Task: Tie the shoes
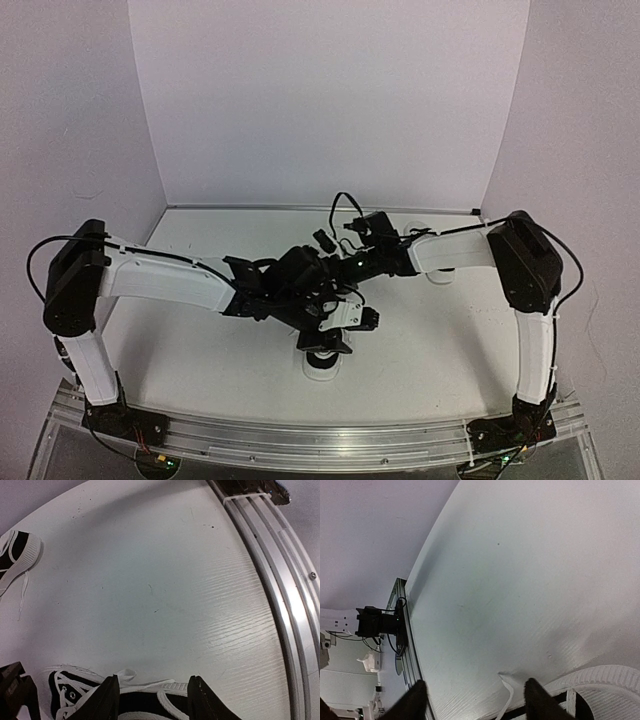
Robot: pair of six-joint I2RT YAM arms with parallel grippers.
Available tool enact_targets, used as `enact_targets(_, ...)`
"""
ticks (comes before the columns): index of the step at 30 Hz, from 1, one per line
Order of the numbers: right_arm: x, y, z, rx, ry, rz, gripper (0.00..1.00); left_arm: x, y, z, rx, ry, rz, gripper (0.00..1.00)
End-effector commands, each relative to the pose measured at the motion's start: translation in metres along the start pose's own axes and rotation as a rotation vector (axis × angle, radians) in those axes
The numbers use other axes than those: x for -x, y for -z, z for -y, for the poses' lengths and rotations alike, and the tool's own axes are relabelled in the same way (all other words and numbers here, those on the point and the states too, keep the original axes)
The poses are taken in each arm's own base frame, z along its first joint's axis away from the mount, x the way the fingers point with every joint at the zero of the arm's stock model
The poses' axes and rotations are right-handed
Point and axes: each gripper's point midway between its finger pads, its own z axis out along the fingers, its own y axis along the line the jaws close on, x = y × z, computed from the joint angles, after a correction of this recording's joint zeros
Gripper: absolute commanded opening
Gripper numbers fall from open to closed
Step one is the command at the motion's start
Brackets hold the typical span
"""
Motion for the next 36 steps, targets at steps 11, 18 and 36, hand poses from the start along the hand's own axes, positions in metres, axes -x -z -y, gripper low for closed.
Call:
enact_targets(11, -0.025, 0.088, -0.006, -0.113, 0.038, 0.075, 0.7, -0.044, 0.094, -0.109, 0.23, 0.398, 0.165, 0.52)
enact_targets(18, -0.081, 0.092, 0.009, -0.125, -0.024, 0.035, 0.62, -0.069, 0.068, -0.122, 0.16, 0.439, 0.172, 0.54)
enact_targets(36, -0.099, 0.052, 0.042, -0.23, -0.044, -0.021, 0.49, -0.105, 0.017, -0.095, -0.001, 0.32, 0.07, 0.48)
